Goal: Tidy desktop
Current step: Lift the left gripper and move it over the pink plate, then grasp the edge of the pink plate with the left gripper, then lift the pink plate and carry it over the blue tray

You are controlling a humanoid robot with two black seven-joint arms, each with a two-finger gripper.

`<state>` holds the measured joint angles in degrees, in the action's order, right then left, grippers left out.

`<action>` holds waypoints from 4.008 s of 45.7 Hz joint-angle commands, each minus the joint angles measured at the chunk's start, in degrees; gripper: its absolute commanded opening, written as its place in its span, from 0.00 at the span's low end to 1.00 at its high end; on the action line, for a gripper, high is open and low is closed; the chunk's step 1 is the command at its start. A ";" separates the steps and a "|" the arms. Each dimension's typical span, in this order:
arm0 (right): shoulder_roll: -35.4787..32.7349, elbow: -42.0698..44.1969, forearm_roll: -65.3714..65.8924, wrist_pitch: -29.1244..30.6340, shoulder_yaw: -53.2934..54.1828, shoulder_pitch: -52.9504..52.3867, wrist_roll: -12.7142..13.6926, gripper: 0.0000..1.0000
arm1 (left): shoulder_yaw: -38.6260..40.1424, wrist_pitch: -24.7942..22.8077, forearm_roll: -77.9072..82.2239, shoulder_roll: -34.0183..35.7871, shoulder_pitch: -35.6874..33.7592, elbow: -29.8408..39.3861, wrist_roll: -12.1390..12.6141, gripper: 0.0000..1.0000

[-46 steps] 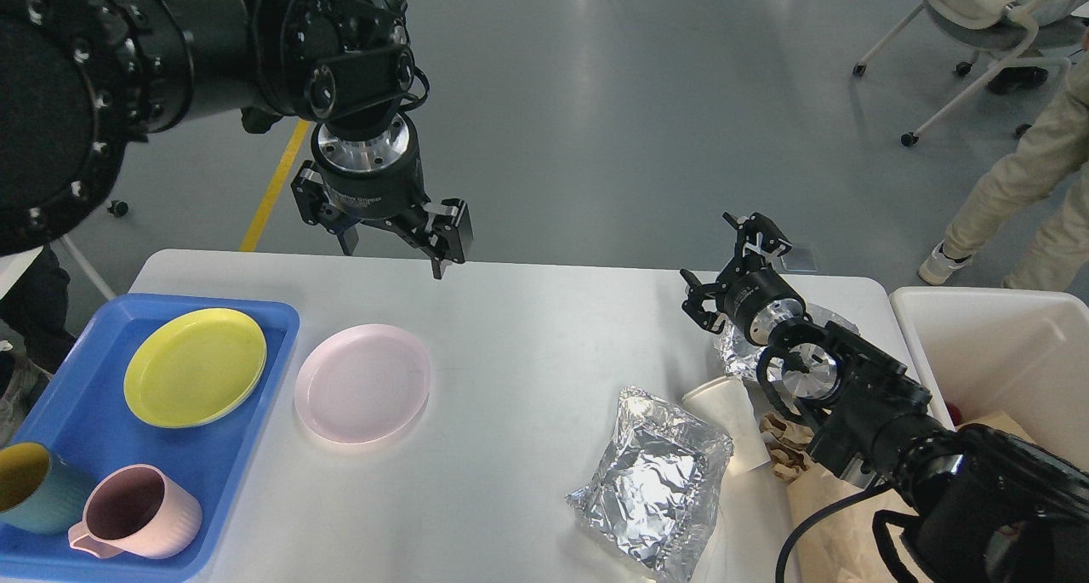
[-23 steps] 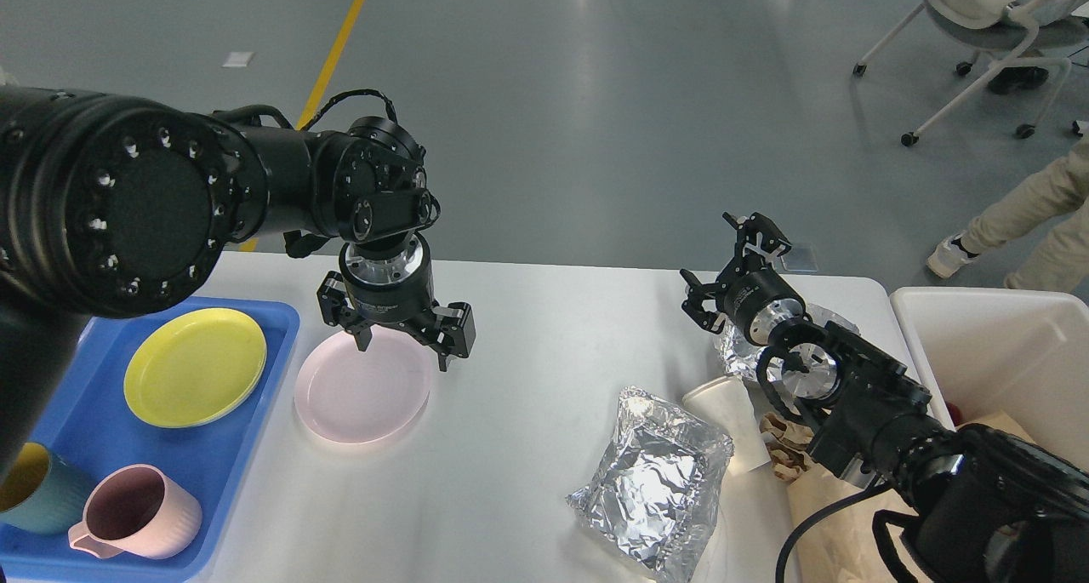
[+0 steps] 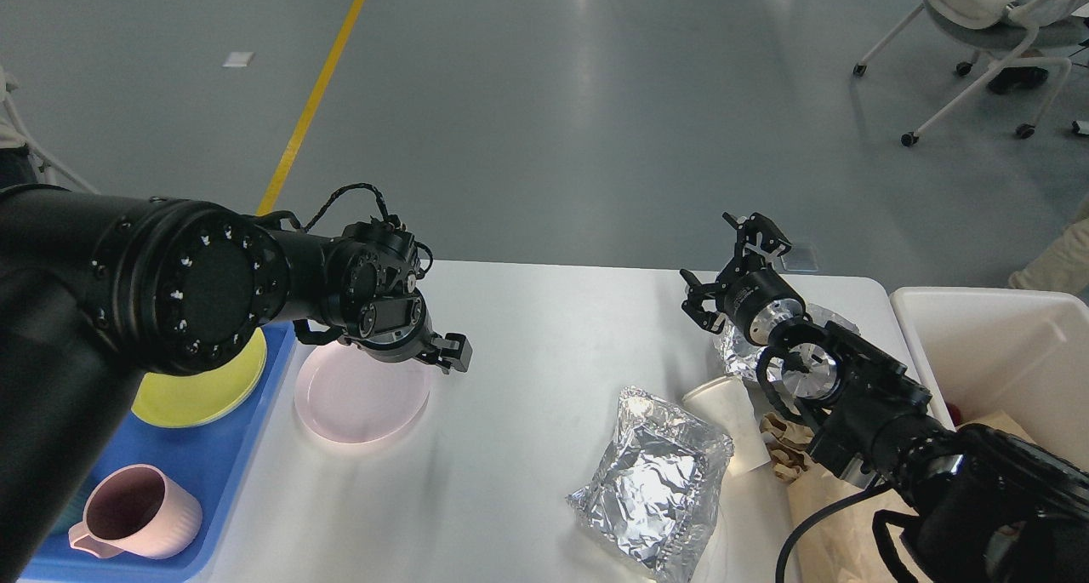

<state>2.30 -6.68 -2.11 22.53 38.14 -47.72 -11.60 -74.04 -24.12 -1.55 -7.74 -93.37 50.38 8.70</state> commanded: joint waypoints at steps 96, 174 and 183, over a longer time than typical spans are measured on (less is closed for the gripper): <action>-0.02 0.00 0.00 0.05 0.00 0.00 0.00 1.00 | 0.82 9.01 5.33 -2.28 22.71 -16.46 -0.53 0.66; -0.02 0.00 0.00 -0.03 0.00 0.00 0.00 1.00 | 5.04 -30.88 4.36 -1.05 9.27 -13.56 -0.61 0.00; -0.02 0.00 0.00 -0.03 0.00 0.00 0.00 1.00 | 4.78 -30.88 4.45 2.55 1.71 -9.43 -0.35 0.00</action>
<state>2.31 -6.68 -2.11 22.55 38.15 -47.72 -11.60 -69.08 -54.95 2.78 -6.99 -87.67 38.89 8.19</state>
